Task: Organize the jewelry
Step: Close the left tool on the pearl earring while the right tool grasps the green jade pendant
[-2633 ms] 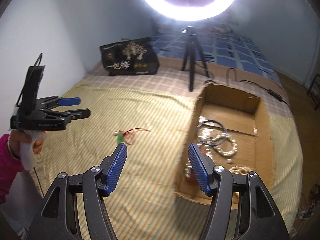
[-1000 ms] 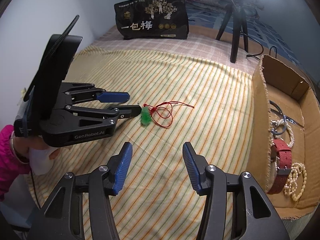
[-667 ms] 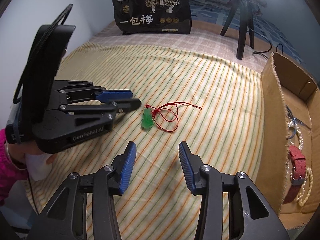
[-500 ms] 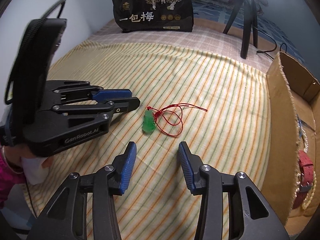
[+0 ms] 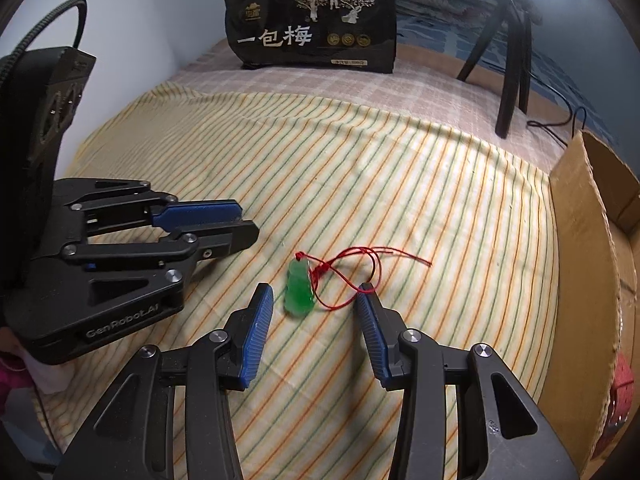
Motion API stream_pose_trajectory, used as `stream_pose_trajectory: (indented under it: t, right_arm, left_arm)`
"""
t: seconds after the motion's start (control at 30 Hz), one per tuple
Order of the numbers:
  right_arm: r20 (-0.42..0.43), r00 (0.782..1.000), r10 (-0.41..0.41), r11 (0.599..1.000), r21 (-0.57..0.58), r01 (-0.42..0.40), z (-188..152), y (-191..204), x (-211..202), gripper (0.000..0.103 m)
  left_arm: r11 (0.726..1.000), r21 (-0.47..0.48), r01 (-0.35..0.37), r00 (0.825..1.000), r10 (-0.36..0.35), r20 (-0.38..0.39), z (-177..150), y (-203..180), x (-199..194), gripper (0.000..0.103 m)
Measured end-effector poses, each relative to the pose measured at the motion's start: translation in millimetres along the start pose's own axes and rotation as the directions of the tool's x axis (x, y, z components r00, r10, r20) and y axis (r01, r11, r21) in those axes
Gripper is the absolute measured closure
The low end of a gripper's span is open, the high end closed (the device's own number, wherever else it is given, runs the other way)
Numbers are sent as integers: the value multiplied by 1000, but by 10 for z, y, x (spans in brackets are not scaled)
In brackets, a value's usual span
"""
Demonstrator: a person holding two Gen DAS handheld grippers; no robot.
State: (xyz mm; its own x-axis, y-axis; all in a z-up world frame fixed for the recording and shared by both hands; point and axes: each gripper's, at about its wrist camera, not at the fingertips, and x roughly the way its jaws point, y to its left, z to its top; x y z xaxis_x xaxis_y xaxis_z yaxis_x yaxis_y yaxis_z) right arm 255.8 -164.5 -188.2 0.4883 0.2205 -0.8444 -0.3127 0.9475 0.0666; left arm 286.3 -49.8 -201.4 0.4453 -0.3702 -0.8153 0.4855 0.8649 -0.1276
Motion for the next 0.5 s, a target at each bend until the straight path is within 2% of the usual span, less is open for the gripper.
stream_pose_trajectory:
  t: [0.1, 0.17, 0.2, 0.5]
  right_arm:
    - [1, 1000, -31, 999, -30, 31, 8, 36, 21, 70]
    - [0, 999, -34, 999, -41, 34, 22, 50, 27, 85]
    - [-3, 999, -35, 999, -42, 35, 32, 53, 34, 89]
    - [15, 1000, -23, 999, -21, 24, 38, 34, -22, 89]
  left_arm:
    - [1000, -5, 2, 1000, -2, 0, -10, 19, -5, 87]
    - [1000, -4, 1, 1000, -1, 0, -14, 19, -7, 87]
    - [1000, -6, 1, 1000, -1, -1, -12, 18, -7, 87]
    - [1000, -26, 8, 1000, -8, -3, -29, 28, -47, 87]
